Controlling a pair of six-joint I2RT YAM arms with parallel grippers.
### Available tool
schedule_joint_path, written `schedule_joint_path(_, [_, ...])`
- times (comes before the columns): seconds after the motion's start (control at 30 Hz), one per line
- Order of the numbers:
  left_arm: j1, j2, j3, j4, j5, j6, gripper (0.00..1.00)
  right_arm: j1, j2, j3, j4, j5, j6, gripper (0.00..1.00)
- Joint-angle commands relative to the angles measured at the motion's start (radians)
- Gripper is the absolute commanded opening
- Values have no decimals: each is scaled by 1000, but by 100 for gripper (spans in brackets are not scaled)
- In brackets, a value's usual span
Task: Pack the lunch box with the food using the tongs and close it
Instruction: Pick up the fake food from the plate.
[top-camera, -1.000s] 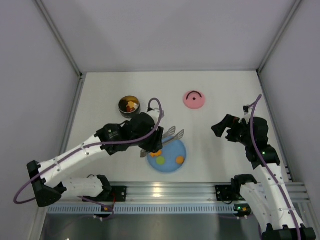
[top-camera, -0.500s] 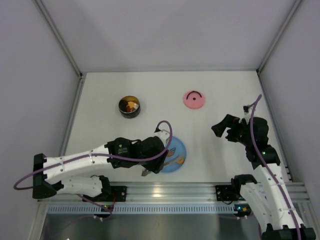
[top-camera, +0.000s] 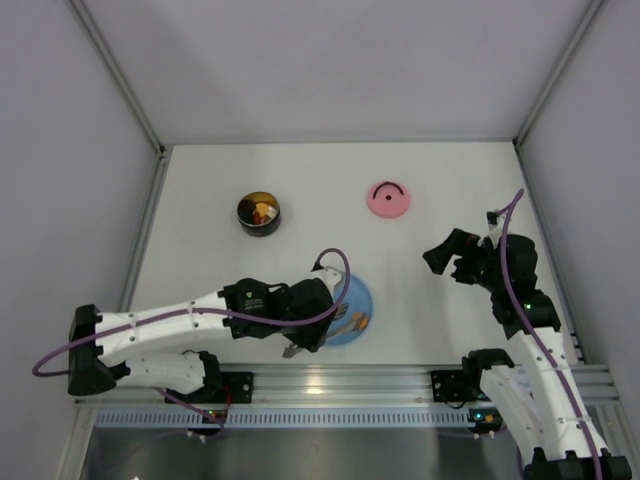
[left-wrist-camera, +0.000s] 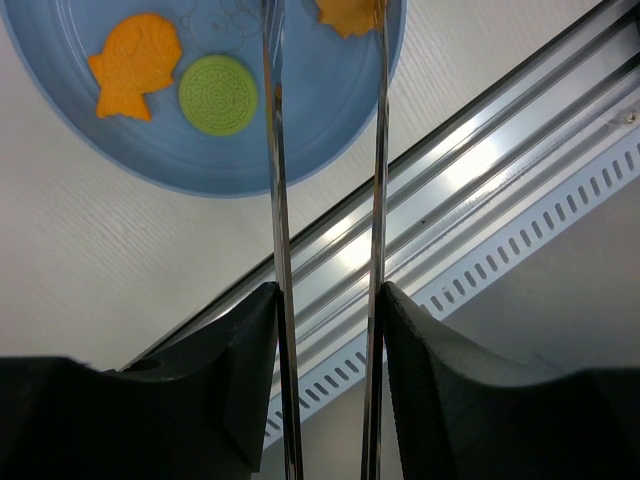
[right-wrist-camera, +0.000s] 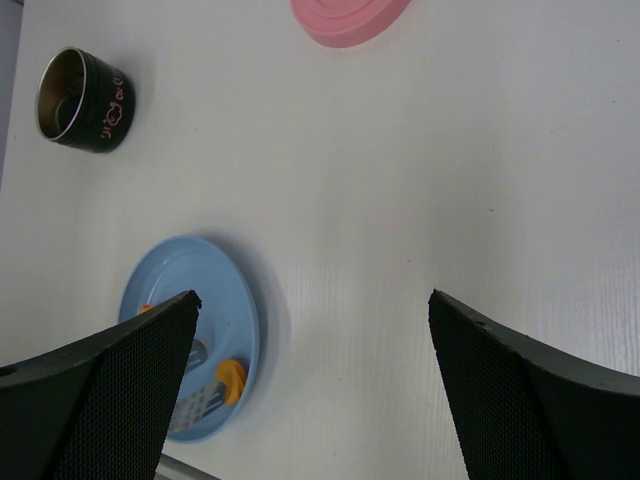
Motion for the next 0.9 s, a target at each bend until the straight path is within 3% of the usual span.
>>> schedule_joint_path(0.0, [-6,8,-4,50,11,-1,49,-15,-14,26,-2,4,-9,96])
schedule_joint_path(0.87, [-6,17,-44,85,65,1,48,-15,-15,4,9,4,-6,96])
